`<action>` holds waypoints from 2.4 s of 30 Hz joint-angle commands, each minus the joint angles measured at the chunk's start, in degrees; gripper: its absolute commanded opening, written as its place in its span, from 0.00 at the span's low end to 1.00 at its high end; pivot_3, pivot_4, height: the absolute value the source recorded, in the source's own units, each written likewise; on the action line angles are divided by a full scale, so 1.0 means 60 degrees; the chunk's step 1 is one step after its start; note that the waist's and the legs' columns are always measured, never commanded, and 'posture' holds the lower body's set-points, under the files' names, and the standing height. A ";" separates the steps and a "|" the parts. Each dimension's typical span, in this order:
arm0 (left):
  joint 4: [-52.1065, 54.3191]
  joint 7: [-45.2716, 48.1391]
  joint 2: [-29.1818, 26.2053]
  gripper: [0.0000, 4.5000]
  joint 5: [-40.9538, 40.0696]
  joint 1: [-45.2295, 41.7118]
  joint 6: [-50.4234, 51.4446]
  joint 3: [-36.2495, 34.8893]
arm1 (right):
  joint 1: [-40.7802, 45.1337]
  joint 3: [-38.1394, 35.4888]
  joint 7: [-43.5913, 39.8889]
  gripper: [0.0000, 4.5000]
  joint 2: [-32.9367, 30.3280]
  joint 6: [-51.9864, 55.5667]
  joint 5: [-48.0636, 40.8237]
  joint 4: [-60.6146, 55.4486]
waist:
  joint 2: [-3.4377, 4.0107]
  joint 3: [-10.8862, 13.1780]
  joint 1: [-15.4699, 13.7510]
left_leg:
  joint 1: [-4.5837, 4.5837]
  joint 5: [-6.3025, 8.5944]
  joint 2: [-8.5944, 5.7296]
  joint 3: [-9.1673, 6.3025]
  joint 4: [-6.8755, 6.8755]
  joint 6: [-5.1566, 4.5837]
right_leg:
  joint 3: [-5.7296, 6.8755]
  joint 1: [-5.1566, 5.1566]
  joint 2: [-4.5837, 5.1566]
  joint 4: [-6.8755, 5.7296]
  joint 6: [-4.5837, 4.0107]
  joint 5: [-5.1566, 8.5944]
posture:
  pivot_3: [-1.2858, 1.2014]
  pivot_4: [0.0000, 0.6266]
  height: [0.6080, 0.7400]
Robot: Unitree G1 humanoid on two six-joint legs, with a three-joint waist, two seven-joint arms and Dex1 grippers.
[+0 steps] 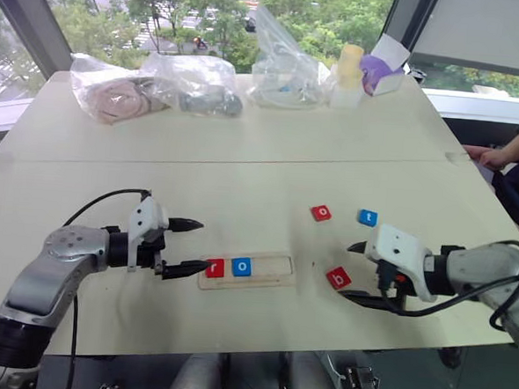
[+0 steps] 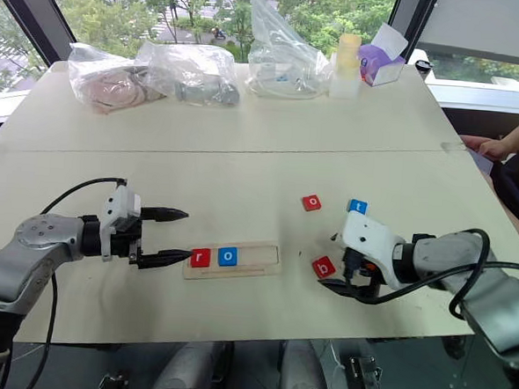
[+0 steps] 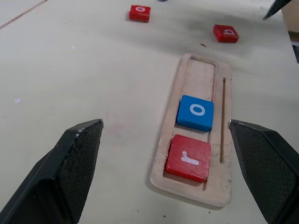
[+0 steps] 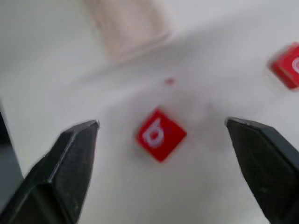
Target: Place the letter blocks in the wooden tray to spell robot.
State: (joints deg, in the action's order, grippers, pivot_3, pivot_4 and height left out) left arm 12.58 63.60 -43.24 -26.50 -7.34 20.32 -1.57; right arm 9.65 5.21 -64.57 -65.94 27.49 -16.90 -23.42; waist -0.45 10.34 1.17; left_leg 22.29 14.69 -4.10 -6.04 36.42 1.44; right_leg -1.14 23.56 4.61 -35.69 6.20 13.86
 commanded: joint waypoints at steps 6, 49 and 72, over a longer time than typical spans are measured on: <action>0.0708 -0.0214 -0.0103 1.00 -0.0133 0.0351 -0.0022 -0.0360 | 0.1897 0.1712 -0.1929 0.99 0.1018 -0.4846 0.2056 0.3723 | 0.0002 0.0003 -0.0056 | 0.0002 -0.0001 0.0006 -0.0017 -0.0005 0.0002 | -0.0002 0.0006 0.0005 -0.0002 -0.0001 -0.0004 | 0.52 0.24 1.00; 0.1693 -0.0804 -0.0217 1.00 -0.0395 0.1083 0.0467 -0.0756 | 0.3752 0.3533 -0.0187 0.25 0.5517 0.0542 0.1718 0.1982 | -0.0003 0.0003 -0.0070 | 0.0024 -0.0015 -0.0007 -0.0028 -0.0016 0.0030 | -0.0022 0.0073 0.0015 -0.0061 -0.0017 -0.0012 | 0.52 0.24 1.00; 0.1951 -0.1094 -0.0149 1.00 -0.0417 0.1311 0.0597 -0.0848 | 0.3782 0.4001 -0.0222 0.59 0.5622 0.0671 0.2169 0.2059 | -0.0003 0.0003 -0.0069 | 0.0024 -0.0015 -0.0007 -0.0029 -0.0018 0.0030 | -0.0019 0.0074 0.0004 -0.0063 -0.0018 -0.0013 | 0.52 0.24 1.00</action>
State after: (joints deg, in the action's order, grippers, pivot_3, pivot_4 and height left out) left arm 23.01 57.21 -43.84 -28.22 1.03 24.36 -5.42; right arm 31.92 29.02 -65.75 -32.47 31.28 -3.58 -9.34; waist -0.47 10.36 0.76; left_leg 22.43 14.60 -4.14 -6.21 36.31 1.62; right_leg -1.25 24.01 4.64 -36.06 6.09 13.78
